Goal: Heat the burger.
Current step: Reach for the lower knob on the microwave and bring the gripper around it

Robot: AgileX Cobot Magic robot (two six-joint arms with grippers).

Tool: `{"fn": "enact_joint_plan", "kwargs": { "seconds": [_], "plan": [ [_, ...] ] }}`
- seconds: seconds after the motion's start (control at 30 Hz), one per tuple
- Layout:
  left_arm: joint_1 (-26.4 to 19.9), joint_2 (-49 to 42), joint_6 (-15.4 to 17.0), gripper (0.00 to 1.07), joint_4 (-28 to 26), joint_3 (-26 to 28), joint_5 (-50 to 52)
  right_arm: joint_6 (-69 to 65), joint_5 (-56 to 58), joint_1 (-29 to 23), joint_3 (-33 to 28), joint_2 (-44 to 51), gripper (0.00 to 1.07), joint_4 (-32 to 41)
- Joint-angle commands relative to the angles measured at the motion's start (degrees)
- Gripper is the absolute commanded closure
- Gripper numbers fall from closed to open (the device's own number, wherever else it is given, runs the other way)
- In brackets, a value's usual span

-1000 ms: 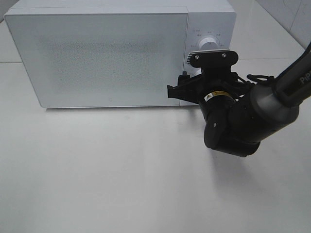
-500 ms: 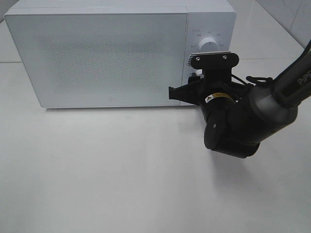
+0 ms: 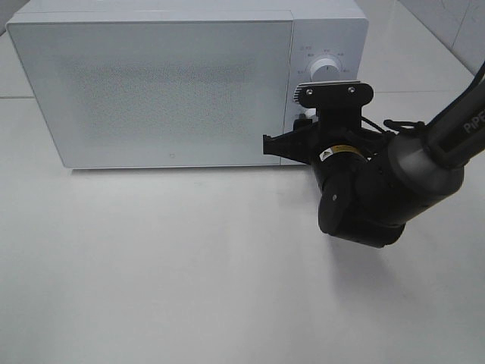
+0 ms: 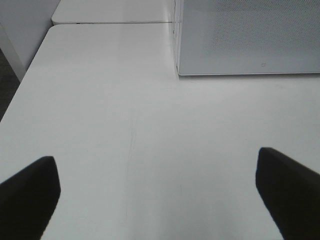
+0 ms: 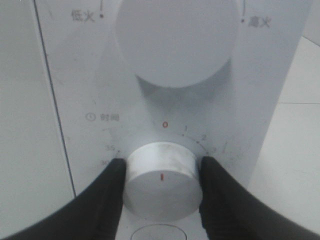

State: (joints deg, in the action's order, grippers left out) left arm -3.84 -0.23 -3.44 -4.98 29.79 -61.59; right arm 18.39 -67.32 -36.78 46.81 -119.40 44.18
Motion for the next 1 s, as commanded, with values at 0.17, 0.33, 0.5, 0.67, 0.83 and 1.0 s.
{"fn": "enact_joint_plan", "kwargs": {
  "seconds": [0.17, 0.33, 0.5, 0.67, 0.83, 1.0],
  "plan": [
    [-0.1, -1.4, 0.5, 0.06, 0.1, -0.2, 0.5, -16.8, -6.5, 0.2, 1.0, 0.2, 1.07, -7.5],
    [-0.1, -1.4, 0.5, 0.06, 0.1, -0.2, 0.5, -27.6, -7.5, 0.2, 1.0, 0.2, 1.07, -12.0],
    [-0.1, -1.4, 0.5, 0.06, 0.1, -0.2, 0.5, -37.8, -11.4, 0.2, 1.0, 0.2, 1.07, -15.1],
    [-0.1, -1.4, 0.5, 0.06, 0.1, -0.2, 0.5, -49.8, -12.8, 0.2, 1.0, 0.2, 1.07, -15.8],
    [-0.1, -1.4, 0.5, 0.06, 0.1, -0.2, 0.5, -63.1, -12.8, 0.2, 1.0, 0.2, 1.07, -15.5],
    [-0.1, -1.4, 0.5, 0.06, 0.1, -0.2, 0.5, -74.2, -12.8, 0.2, 1.0, 0.2, 1.07, -14.8]
  ]
}}
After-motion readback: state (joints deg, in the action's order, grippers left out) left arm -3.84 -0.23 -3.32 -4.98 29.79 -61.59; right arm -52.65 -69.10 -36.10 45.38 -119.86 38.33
